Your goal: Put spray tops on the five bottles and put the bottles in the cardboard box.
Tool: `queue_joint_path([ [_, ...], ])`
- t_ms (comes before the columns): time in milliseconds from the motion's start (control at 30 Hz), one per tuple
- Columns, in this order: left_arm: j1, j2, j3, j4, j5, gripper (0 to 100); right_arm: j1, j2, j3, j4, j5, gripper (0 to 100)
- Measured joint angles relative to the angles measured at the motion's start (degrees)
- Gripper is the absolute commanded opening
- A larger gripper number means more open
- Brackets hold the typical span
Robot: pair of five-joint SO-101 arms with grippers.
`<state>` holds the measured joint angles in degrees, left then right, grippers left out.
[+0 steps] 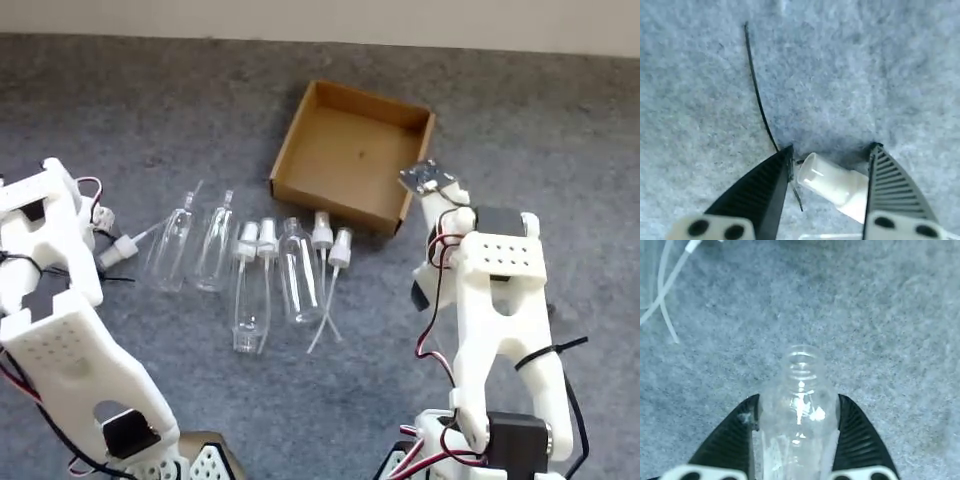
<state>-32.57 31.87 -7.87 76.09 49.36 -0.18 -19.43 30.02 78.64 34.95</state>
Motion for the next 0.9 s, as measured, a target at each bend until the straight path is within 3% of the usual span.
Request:
queue_joint_path([
  [167, 0.0, 1.0, -4.7, 4.5, -4.1, 24, 0.0, 0.0, 0.0, 0.0, 0.0, 0.5],
  [567, -2.0, -5.2, -15.5, 14.3, -67.5, 27, -0.3, 0.0, 0.0, 0.0, 0.0, 0.5],
  [767, -1.4, -5.2, -12.1, 13.4, -86.7, 27, -0.3, 0.0, 0.0, 0.0, 0.0, 0.5],
  [900, 0.9, -5.2, -9.8, 8.9, -91.2, 27, -0.2, 0.0, 0.0, 0.0, 0.0, 0.5],
])
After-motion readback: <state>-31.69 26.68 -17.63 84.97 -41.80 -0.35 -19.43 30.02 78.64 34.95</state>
